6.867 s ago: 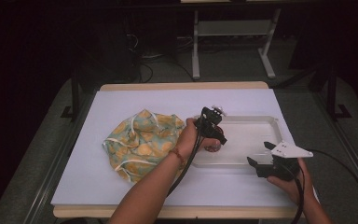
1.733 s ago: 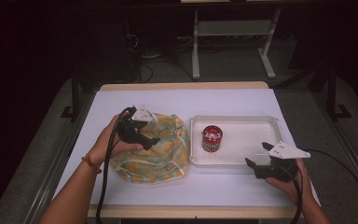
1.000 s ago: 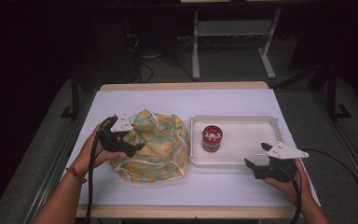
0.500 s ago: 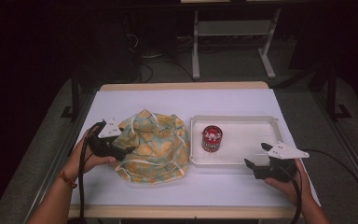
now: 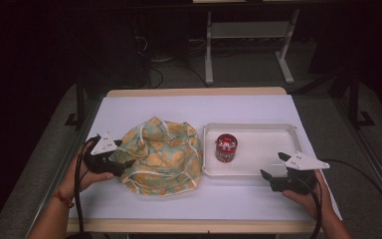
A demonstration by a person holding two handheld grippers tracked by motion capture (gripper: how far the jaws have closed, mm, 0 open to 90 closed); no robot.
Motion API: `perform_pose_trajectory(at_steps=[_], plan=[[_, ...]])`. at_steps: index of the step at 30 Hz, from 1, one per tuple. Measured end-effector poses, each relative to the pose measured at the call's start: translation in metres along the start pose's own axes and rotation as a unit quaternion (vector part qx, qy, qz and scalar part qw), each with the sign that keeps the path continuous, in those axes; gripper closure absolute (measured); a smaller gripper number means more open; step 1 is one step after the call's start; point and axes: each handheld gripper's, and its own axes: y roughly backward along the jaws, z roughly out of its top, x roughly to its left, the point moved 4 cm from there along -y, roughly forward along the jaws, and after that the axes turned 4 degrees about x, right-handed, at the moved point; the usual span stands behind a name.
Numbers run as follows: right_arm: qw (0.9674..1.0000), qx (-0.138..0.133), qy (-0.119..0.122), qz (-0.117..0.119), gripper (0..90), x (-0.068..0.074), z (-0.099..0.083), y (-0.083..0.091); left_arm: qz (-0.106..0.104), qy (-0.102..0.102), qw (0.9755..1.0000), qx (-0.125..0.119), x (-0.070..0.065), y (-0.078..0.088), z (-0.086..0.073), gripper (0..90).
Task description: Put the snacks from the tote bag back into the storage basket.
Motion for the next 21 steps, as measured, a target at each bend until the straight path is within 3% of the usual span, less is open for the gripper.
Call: perform_pose_trajectory(at_steps=[13, 21], plan=[[1.0000, -0.002, 0.004, 0.000, 15.8, 0.001, 0.001, 0.001, 0.001, 0.021, 0.9998, -0.003, 0.006, -0.002, -0.029, 17.8], [1.0000, 0.001, 0.004, 0.001, 15.7, 0.001, 0.001, 0.000, 0.010, 0.035, 0.9984, -0.043, 0.000, 0.011, -0.035, 18.1]])
